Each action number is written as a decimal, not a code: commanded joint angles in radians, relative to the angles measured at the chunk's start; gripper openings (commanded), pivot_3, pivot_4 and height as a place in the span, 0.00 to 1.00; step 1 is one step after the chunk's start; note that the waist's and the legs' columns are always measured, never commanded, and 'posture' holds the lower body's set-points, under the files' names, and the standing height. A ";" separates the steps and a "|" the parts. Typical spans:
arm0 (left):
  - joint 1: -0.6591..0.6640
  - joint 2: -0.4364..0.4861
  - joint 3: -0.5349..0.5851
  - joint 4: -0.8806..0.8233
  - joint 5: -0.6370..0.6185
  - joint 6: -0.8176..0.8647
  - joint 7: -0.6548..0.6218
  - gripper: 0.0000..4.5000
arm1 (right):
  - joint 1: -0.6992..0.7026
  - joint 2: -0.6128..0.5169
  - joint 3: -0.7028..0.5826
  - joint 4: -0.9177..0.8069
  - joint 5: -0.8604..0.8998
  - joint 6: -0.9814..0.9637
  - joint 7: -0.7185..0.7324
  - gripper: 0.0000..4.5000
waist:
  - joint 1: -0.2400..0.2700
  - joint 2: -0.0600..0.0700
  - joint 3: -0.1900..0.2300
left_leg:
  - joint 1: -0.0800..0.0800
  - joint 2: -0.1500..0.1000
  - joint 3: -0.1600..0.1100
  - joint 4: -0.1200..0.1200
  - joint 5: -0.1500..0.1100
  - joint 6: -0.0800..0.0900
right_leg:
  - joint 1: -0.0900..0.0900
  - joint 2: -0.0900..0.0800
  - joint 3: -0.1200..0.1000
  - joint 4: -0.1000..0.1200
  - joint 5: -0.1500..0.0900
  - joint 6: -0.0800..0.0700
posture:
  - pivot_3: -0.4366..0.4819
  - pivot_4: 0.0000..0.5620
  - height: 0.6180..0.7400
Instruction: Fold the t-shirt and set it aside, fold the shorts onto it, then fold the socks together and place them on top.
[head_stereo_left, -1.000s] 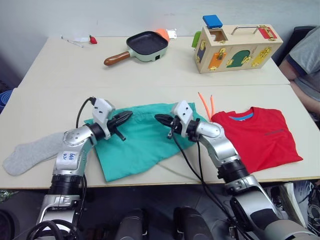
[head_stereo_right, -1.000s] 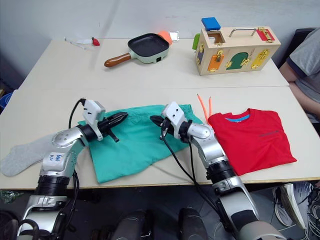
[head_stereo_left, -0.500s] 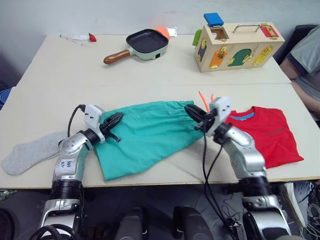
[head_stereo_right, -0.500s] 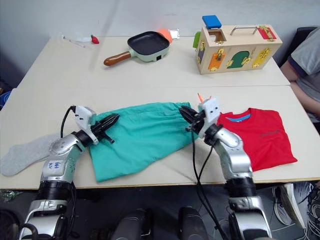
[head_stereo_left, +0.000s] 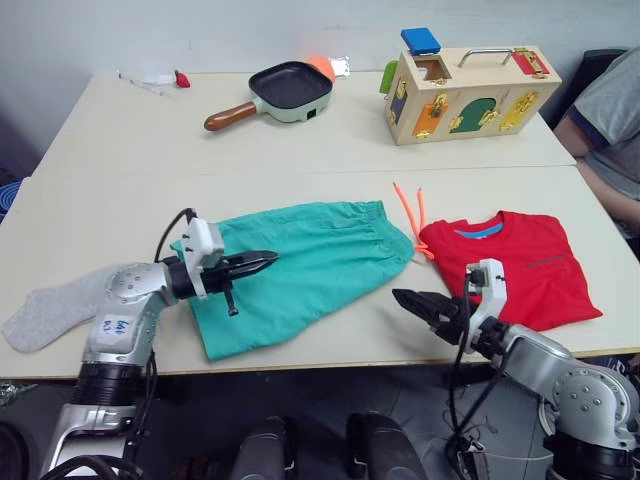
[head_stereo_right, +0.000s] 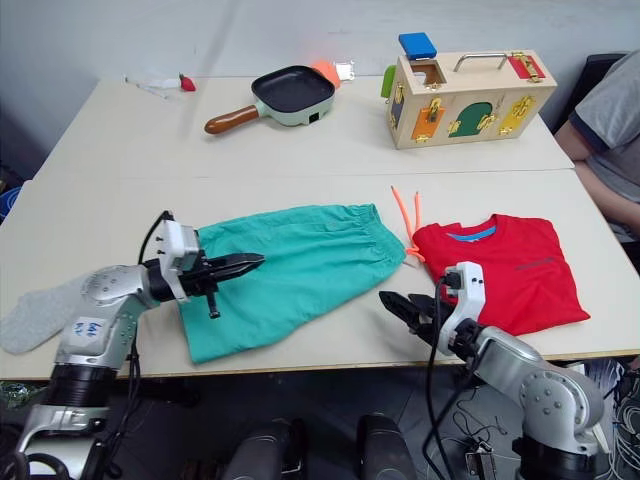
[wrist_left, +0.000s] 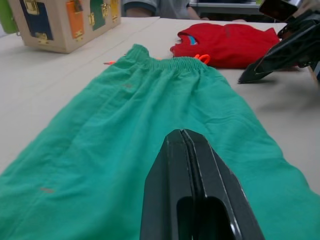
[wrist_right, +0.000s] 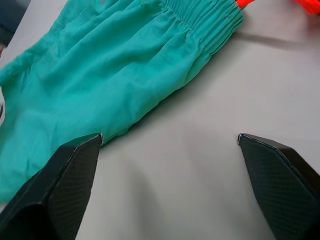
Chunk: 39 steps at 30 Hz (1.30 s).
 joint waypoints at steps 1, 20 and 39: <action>-0.035 -0.031 -0.039 0.102 0.082 -0.091 0.019 0.00 | -0.106 0.148 -0.016 0.165 -0.017 -0.062 -0.131 0.99 | -0.003 -0.005 -0.003 | 0.001 0.000 0.000 0.000 0.000 0.001 | 0.000 0.000 0.000 0.001 0.001 -0.001 | 0.48 0.27 1.00; -0.034 -0.075 -0.038 0.256 0.138 -0.171 0.027 0.00 | -0.369 0.281 0.112 0.506 -0.233 -0.362 0.106 0.23 | -0.024 -0.010 -0.011 | 0.000 0.003 0.003 -0.002 0.004 -0.004 | -0.007 0.001 0.000 0.009 0.002 -0.003 | 0.48 0.27 1.00; -0.075 -0.113 -0.043 -0.053 0.160 0.269 0.327 0.00 | -0.219 -0.061 0.270 0.016 -0.555 -0.640 0.252 0.01 | -0.002 -0.008 -0.010 | -0.004 0.003 0.004 -0.003 0.002 -0.004 | -0.008 0.001 -0.001 0.004 0.002 -0.002 | 0.48 0.27 1.00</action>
